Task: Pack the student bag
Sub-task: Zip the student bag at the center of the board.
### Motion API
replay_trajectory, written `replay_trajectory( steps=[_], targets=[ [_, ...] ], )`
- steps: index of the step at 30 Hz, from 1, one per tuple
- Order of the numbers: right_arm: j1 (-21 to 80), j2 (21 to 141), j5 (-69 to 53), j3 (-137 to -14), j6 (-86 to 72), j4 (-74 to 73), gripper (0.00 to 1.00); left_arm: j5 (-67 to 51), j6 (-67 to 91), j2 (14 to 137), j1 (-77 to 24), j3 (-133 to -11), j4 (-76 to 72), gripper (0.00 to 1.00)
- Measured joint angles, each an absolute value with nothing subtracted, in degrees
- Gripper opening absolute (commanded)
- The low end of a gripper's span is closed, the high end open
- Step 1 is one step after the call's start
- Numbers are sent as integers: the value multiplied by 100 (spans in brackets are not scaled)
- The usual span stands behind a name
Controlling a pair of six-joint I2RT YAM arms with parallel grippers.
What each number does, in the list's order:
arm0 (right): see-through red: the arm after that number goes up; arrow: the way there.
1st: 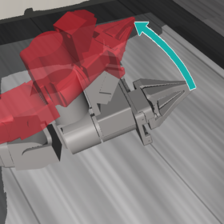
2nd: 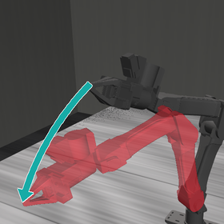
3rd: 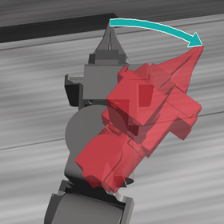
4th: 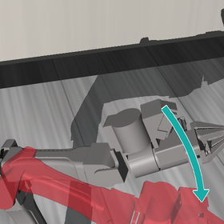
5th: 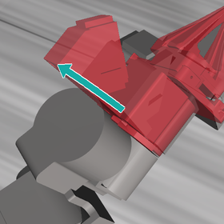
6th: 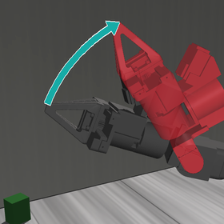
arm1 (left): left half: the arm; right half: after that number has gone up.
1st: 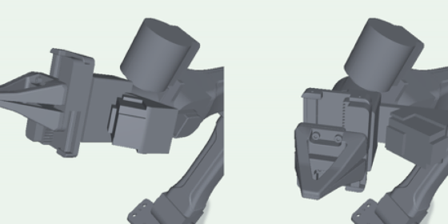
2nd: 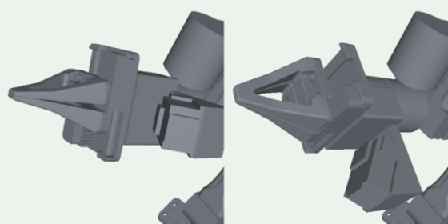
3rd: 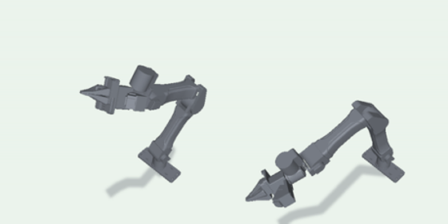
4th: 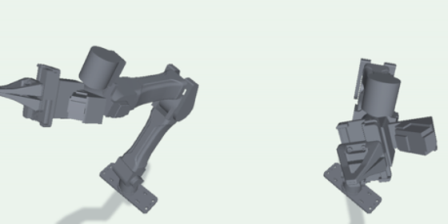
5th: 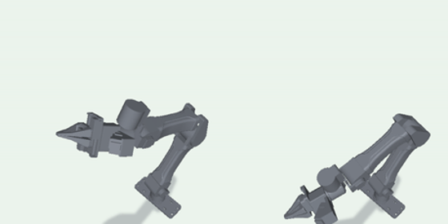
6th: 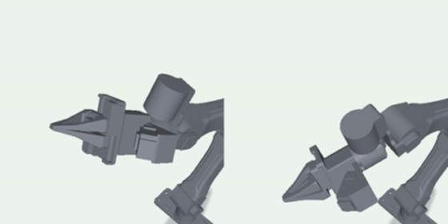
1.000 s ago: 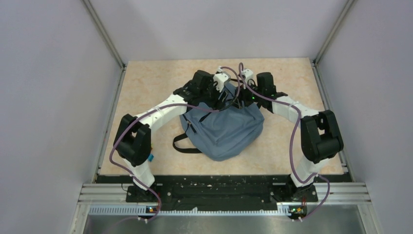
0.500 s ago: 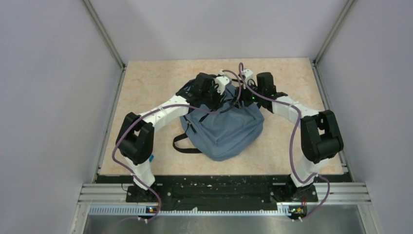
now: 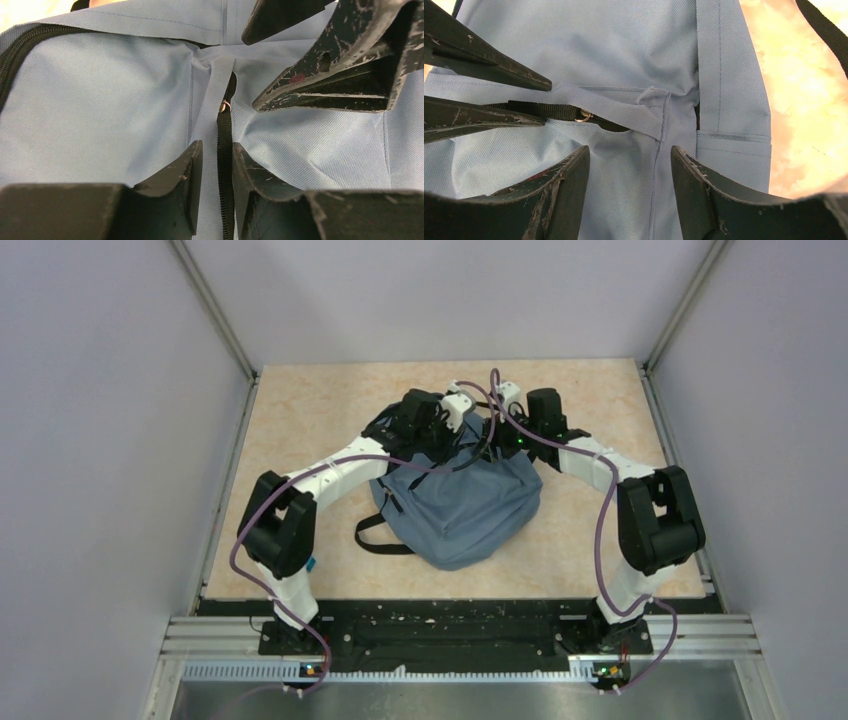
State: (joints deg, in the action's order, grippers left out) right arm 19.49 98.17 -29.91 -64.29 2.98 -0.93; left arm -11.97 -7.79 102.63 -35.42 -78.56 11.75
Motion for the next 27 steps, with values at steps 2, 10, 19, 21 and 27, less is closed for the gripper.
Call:
replay_trajectory(
  steps=[2, 10, 19, 21, 27],
  targets=[
    [1949, 9817, -2991, -6429, 298, -93, 59, -1194, -757, 10259, -3542, -7854, 1129, 27],
    [1949, 9837, -3011, -6429, 298, -89, 59, -1146, -733, 10250, -3546, -7852, 1015, 20],
    [1949, 9998, -2967, -6429, 266, -91, 24, -1168, -644, 10138, -3546, -7822, 978, 0],
    [1949, 10016, -2963, -6429, 270, -89, 11, -1210, -617, 10127, -3546, -7797, 967, 0],
    [1949, 10025, -2829, -6429, 224, -43, 0, -1229, -519, 10044, -3553, -7494, 939, 0]
  ],
)
